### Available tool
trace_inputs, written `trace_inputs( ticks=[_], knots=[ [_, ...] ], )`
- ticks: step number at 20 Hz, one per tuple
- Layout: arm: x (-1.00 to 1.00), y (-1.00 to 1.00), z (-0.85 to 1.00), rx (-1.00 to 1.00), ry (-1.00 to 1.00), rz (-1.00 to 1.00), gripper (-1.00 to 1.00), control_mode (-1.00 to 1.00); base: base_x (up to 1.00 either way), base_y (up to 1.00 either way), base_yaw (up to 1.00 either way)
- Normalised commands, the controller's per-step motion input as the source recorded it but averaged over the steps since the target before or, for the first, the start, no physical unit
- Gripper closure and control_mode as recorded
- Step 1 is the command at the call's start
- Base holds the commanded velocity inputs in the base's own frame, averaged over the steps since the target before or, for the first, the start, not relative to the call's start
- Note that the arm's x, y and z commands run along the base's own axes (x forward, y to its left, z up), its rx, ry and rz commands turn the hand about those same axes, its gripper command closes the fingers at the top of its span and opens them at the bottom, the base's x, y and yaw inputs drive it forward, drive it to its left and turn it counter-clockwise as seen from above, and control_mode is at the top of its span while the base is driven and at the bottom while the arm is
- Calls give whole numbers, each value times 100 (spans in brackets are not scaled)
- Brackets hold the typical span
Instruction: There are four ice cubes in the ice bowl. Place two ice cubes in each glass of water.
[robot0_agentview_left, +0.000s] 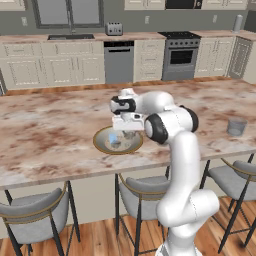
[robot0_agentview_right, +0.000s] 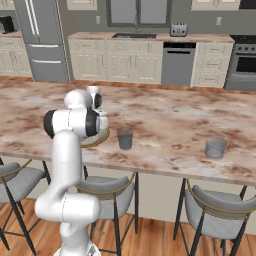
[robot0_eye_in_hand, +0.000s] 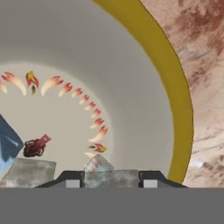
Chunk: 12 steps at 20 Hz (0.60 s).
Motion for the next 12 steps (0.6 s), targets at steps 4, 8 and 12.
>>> trace_inputs(
  ticks=[4, 8, 12],
  knots=[
    [-28, -67, 26, 1, 0, -3, 100, -100, 0, 0, 0],
    [-5, -36, 47, 2, 0, -3, 100, -100, 0, 0, 0],
    [0, -24, 57, 3, -1, -3, 100, -100, 0, 0, 0]
  ],
)
